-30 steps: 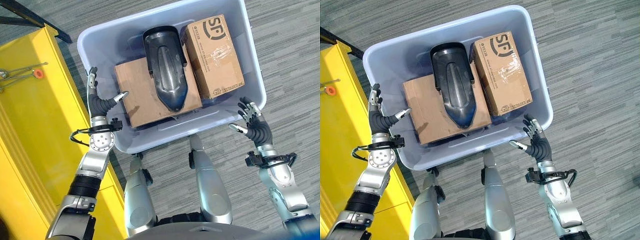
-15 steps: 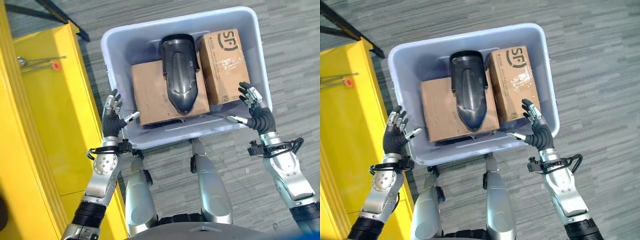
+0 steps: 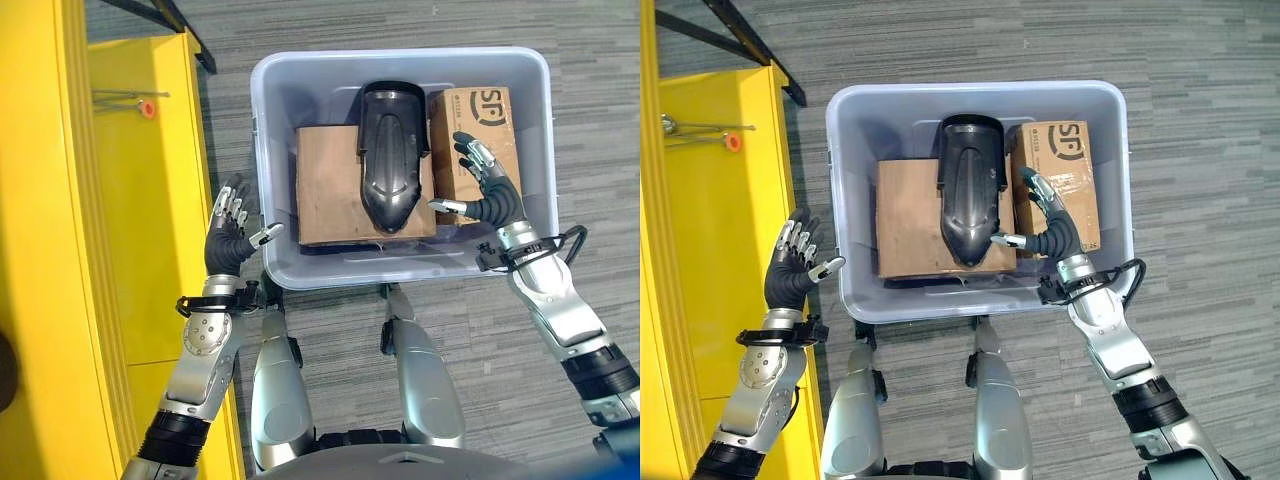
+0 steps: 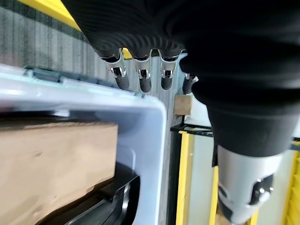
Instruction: Move parts from the plastic box to the shelf.
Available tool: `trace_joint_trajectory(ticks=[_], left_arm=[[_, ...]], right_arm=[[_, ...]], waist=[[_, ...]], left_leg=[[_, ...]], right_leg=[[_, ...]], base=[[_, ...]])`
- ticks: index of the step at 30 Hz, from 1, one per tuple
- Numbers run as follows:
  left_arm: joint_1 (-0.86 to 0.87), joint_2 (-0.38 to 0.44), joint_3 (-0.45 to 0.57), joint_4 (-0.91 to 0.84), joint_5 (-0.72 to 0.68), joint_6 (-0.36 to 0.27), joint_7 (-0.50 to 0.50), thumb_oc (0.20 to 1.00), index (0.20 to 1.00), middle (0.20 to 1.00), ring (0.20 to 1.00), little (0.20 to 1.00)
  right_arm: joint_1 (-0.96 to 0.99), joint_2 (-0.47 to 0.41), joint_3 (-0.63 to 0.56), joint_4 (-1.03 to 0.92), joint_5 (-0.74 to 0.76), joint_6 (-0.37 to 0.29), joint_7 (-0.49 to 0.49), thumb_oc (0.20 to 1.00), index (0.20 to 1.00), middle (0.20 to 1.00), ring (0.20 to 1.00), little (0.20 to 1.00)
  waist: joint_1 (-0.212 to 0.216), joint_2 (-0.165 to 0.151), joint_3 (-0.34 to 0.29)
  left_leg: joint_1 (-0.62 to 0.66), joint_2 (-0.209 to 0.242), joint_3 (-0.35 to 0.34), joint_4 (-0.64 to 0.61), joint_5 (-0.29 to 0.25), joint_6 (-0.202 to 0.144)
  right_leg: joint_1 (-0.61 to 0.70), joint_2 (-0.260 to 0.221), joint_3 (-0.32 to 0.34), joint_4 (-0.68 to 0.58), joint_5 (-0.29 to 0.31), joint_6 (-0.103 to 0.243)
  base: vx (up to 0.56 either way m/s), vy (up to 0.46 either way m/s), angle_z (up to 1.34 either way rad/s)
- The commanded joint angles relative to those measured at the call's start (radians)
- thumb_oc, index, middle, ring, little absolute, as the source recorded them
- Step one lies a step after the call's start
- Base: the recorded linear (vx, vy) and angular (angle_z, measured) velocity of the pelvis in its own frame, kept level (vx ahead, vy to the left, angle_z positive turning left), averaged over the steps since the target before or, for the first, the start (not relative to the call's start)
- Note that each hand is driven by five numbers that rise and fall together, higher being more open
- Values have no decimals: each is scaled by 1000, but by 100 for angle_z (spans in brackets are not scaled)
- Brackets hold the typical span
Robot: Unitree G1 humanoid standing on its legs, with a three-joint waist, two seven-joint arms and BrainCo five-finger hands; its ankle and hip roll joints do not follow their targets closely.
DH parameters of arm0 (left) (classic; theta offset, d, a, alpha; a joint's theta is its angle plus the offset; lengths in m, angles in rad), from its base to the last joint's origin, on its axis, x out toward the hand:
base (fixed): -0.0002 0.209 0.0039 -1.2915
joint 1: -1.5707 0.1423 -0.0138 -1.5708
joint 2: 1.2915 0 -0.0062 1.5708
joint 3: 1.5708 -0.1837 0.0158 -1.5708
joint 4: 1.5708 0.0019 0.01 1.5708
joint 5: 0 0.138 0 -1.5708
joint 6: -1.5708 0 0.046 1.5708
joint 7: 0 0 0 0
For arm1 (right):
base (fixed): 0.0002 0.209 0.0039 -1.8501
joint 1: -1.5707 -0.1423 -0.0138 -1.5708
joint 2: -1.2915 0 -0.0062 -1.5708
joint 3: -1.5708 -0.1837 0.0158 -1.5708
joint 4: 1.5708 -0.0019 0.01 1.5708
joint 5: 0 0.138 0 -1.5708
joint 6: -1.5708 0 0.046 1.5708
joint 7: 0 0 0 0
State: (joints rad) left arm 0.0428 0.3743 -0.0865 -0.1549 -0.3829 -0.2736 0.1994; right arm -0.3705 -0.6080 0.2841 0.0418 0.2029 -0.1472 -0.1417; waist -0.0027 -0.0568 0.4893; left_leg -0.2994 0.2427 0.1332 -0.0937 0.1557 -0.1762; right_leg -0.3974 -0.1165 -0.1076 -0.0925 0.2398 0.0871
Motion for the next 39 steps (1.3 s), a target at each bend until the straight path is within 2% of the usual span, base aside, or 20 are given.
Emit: trace_joint_trajectory(ticks=[1, 6, 14, 21, 29, 30, 31, 32, 33, 35, 39], left_arm=[[23, 77, 27, -96, -28, -74, -4, 1000, 1000, 1000, 1000, 1000], [45, 81, 40, -135, -46, -90, -1, 1000, 1000, 1000, 1000, 1000], [75, 98, 51, -178, -80, -119, 0, 1000, 1000, 1000, 1000, 1000], [97, 103, 45, -189, -104, -134, 8, 1000, 1000, 1000, 1000, 1000], [88, 100, 43, -181, -95, -134, 26, 1000, 1000, 1000, 1000, 1000], [89, 99, 41, -177, -93, -135, 28, 1000, 1000, 1000, 1000, 1000], [85, 99, 43, -178, -92, -135, 29, 1000, 1000, 1000, 1000, 1000], [84, 98, 43, -179, -91, -135, 31, 1000, 1000, 1000, 1000, 1000], [87, 97, 40, -177, -90, -135, 33, 1000, 1000, 1000, 1000, 1000], [86, 90, 31, -173, -90, -131, 39, 1000, 1000, 1000, 1000, 1000], [70, 88, 22, -166, -88, -131, 40, 1000, 1000, 1000, 1000, 1000]], right_arm=[[-126, -31, -2, 41, -65, -9, -41, 1000, 1000, 1000, 1000, 1000], [-264, -73, 42, 136, -103, -1, -66, 1000, 1000, 1000, 1000, 1000], [-535, -176, 164, 425, -178, 16, -127, 1000, 1000, 1000, 1000, 1000], [-723, -270, 293, 718, -205, 22, -145, 1000, 1000, 1000, 1000, 1000], [-800, -321, 396, 883, -244, 21, -120, 1000, 1000, 1000, 1000, 1000], [-792, -320, 412, 898, -252, 21, -109, 1000, 1000, 1000, 1000, 1000], [-798, -321, 412, 899, -252, 20, -110, 1000, 1000, 1000, 1000, 1000], [-801, -317, 412, 912, -251, 22, -108, 1000, 1000, 1000, 1000, 1000], [-794, -314, 416, 933, -253, 22, -105, 1000, 1000, 1000, 1000, 1000], [-778, -302, 432, 948, -274, 21, -90, 1000, 1000, 1000, 1000, 1000], [-769, -290, 447, 962, -296, 19, -78, 1000, 1000, 1000, 1000, 1000]], waist=[[16, -28, -17], [42, -23, -3], [92, 0, 31], [124, 40, 31], [134, 72, 31], [136, 78, 31], [135, 77, 31], [136, 77, 31], [139, 81, 31], [140, 87, 31], [141, 95, 31]], left_leg=[[31, -34, 25, 45, -72, 34], [19, -36, 18, 46, -66, 36], [-23, -44, -6, 63, -65, 39], [-178, -59, -39, 139, -78, 52], [-320, -72, -66, 217, -96, 62], [-315, -72, -71, 227, -125, 56], [-340, -73, -67, 230, -102, 63], [-348, -77, -72, 236, -105, 65], [-337, -78, -80, 245, -135, 62], [-369, -83, -86, 274, -152, 70], [-384, -90, -92, 282, -159, 75]], right_leg=[[48, -117, -32, 70, -116, 93], [45, -119, -43, 68, -113, 92], [27, -126, -58, 92, -126, 89], [-103, -145, -68, 187, -155, 82], [-248, -161, -63, 296, -194, 74], [-250, -162, -59, 316, -222, 81], [-271, -164, -64, 313, -199, 73], [-279, -162, -62, 321, -203, 73], [-271, -161, -56, 339, -232, 80], [-307, -166, -52, 380, -247, 81], [-319, -172, -54, 385, -252, 82]], base=[[-19, 3, 9], [-21, 4, 7], [-19, -1, 9], [-18, 11, 16], [1, 12, 12], [7, 5, 4], [0, 0, 0], [8, -1, 5], [81, -8, 4], [54, -7, 4], [8, 8, 2]])
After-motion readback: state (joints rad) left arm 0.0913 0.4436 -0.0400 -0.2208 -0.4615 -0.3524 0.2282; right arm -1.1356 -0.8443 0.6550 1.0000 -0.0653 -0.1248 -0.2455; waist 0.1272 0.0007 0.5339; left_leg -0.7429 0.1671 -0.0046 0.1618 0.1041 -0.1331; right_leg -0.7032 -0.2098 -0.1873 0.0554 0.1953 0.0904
